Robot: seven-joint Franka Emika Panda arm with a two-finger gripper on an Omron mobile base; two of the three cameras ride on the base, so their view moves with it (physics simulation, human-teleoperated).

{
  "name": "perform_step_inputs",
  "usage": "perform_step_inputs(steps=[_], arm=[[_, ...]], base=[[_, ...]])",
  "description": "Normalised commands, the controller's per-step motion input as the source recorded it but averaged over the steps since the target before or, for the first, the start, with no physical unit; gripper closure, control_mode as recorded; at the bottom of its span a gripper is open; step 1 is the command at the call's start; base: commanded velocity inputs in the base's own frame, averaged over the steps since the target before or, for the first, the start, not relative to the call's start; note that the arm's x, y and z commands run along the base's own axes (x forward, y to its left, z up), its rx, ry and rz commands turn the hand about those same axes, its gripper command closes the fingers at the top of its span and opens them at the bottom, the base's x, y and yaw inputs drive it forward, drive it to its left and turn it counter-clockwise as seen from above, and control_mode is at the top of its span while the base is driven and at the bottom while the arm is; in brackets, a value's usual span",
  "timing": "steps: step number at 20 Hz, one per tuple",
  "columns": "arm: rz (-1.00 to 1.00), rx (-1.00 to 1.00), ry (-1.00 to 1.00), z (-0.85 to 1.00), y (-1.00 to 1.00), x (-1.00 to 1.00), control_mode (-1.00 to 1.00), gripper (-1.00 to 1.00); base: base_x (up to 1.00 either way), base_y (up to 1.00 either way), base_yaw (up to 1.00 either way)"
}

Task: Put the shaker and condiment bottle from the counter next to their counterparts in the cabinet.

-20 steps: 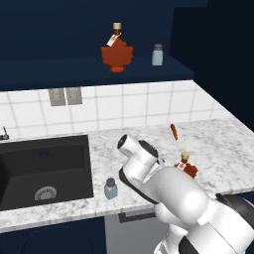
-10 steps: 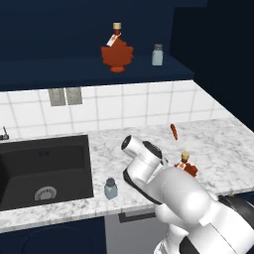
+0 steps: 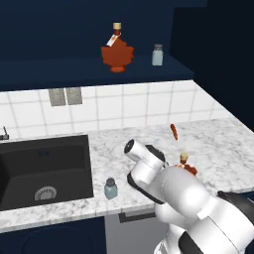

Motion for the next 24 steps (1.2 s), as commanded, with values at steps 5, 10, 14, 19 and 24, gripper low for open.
perform_step_inputs(steps=[5, 10, 14, 19, 24], arm=[[0.06, 0.00, 0.00, -0.47, -0.05, 0.34, -1.00, 1.00], [-0.01, 0.11, 0.00, -0.01, -0.42, -0.27, -1.00, 1.00], [0.04, 0.17, -0.03, 0.71, -0.88, -0.72, -1.00, 1.00], [0.27, 0.08, 0.00, 0.96, -0.24, -0.52, -1.00, 1.00], [0.63, 0.04, 0.08, 0.37, 0.13, -0.11, -1.00, 1.00]], base=[[0.00, 0.00, 0.00], [0.00, 0.00, 0.00], [0.00, 0.00, 0.00], [0.00, 0.00, 0.00], [0.00, 0.00, 0.00]])
